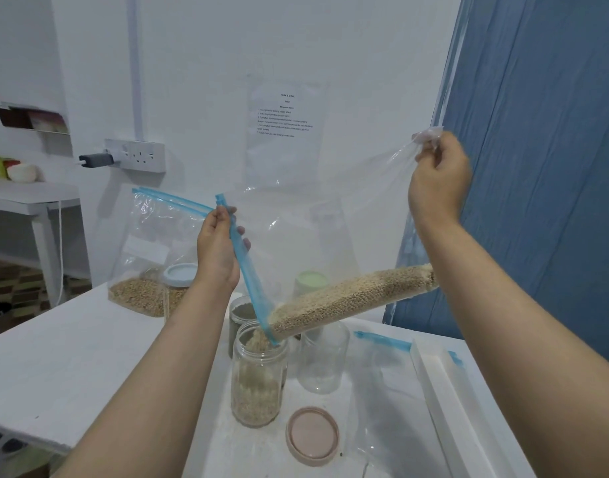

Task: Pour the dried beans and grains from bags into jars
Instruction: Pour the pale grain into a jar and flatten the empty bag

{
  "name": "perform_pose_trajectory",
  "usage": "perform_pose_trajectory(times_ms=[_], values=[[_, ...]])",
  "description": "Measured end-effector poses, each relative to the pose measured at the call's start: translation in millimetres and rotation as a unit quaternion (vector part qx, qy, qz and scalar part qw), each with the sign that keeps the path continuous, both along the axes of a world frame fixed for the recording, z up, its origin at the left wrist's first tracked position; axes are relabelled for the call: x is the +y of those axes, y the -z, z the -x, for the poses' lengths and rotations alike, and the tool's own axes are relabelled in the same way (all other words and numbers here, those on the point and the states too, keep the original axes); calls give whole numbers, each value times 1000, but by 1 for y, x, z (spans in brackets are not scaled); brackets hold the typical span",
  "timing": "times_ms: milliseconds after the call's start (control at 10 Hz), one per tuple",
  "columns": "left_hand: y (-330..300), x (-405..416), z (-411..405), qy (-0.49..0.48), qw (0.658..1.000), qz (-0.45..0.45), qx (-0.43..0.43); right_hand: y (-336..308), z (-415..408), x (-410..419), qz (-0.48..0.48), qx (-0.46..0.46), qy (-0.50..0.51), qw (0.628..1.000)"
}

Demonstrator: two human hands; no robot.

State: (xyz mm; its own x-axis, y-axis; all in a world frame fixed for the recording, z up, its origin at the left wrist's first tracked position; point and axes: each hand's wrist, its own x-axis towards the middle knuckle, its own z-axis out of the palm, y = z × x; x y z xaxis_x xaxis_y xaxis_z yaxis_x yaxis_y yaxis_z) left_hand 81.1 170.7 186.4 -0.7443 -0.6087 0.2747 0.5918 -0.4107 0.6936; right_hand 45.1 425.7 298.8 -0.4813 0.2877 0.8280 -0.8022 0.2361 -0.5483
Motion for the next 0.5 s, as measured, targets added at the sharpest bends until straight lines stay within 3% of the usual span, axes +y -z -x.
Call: perform_pose_trajectory(times_ms=[500], values=[[2,-1,-3,-3,1000,-6,-1,0,-7,0,-21,-23,13,999]])
